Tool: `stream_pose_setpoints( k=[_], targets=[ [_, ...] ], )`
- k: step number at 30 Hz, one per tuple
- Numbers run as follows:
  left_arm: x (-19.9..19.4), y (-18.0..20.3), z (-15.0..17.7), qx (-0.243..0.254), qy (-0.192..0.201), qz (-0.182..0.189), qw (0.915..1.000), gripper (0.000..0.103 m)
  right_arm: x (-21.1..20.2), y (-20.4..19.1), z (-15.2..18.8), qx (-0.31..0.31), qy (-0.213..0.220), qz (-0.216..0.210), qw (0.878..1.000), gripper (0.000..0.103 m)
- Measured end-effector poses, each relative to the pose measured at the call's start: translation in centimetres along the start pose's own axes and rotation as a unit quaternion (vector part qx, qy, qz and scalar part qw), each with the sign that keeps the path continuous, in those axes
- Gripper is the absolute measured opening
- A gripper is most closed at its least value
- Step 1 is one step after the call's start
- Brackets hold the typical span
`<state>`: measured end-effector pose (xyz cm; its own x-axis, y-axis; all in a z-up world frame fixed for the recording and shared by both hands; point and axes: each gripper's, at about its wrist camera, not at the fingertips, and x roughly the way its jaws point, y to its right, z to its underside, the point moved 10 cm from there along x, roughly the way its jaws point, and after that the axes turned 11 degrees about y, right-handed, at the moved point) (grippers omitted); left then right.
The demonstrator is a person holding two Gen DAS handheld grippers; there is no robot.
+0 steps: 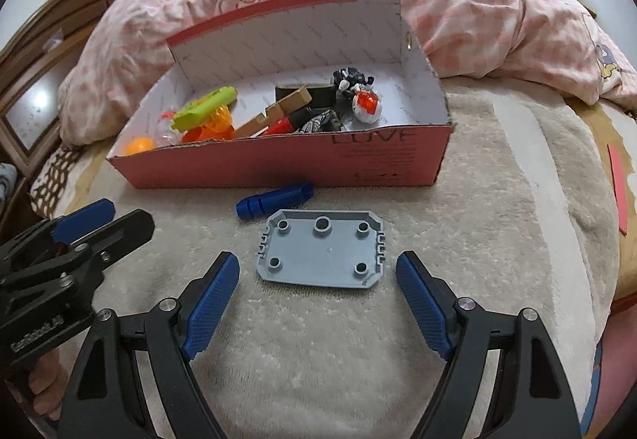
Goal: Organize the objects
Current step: 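Grasp the blue cylinder with the left tool while the right tool grasps the grey plate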
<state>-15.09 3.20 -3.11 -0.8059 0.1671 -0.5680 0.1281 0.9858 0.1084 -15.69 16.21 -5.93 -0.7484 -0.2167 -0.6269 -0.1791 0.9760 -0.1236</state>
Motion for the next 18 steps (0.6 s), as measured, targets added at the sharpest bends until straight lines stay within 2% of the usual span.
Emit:
stream_pose_setpoints(
  k=[7, 10, 18],
  targets=[
    [0.0, -0.2, 0.1, -0.005, -0.002, 0.002, 1.0, 0.062, 1.1, -0.2, 0.0, -0.033, -0.015, 0.028, 0.999, 0.083],
    [0.0, -0.2, 0.1, -0.005, -0.002, 0.002, 1.0, 0.062, 1.0, 0.3, -0.1, -0.033, -0.011, 0.046, 0.998, 0.072],
    [-0.2, 1.6, 0.0, -0.008, -0.011, 0.018, 0.9997, 0.062, -0.8, 2.0, 0.1, -0.01, -0.009, 0.045, 0.999, 0.072]
  ],
)
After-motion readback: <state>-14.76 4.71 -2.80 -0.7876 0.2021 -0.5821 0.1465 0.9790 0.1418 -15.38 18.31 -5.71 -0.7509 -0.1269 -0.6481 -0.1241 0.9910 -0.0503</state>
